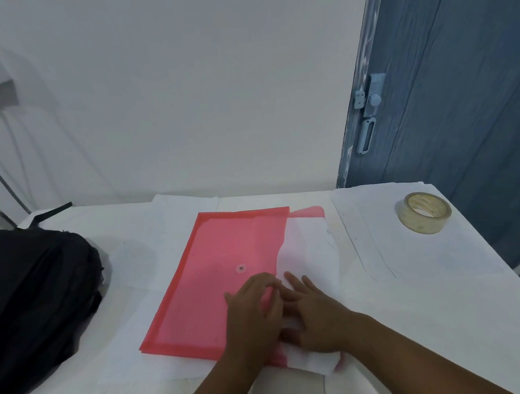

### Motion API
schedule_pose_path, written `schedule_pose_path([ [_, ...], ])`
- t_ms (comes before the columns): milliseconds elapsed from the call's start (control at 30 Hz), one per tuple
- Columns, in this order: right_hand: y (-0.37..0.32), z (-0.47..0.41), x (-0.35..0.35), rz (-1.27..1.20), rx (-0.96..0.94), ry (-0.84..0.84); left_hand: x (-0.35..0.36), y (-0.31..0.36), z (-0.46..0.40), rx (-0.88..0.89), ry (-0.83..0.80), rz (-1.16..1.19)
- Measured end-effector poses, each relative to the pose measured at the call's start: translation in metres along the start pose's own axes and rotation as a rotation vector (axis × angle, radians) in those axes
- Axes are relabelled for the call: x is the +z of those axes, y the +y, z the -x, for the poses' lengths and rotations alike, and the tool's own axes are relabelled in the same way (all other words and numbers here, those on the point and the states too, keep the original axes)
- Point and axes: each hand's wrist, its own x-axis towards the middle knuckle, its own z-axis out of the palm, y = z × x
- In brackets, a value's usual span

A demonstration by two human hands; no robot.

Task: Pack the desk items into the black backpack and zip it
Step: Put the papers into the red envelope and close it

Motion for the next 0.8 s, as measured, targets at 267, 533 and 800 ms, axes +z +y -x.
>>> schedule_pose_path([
  [267, 0.021, -0.005, -0.02, 0.098, 0.245, 0.419, -0.008, -0.004, -0.009, -0.349, -0.264, -0.386],
  [533, 0.024, -0.014, -0.006, 0.352, 0.209, 0.2, -0.014, 0.008, -0.017, -0.36, -0.333, -0.31],
  [800, 0.018, -0.017, -0.019, 0.488, 0.139, 0.316, -0.014, 0.012, -0.016, -0.21, -0.143, -0.193],
])
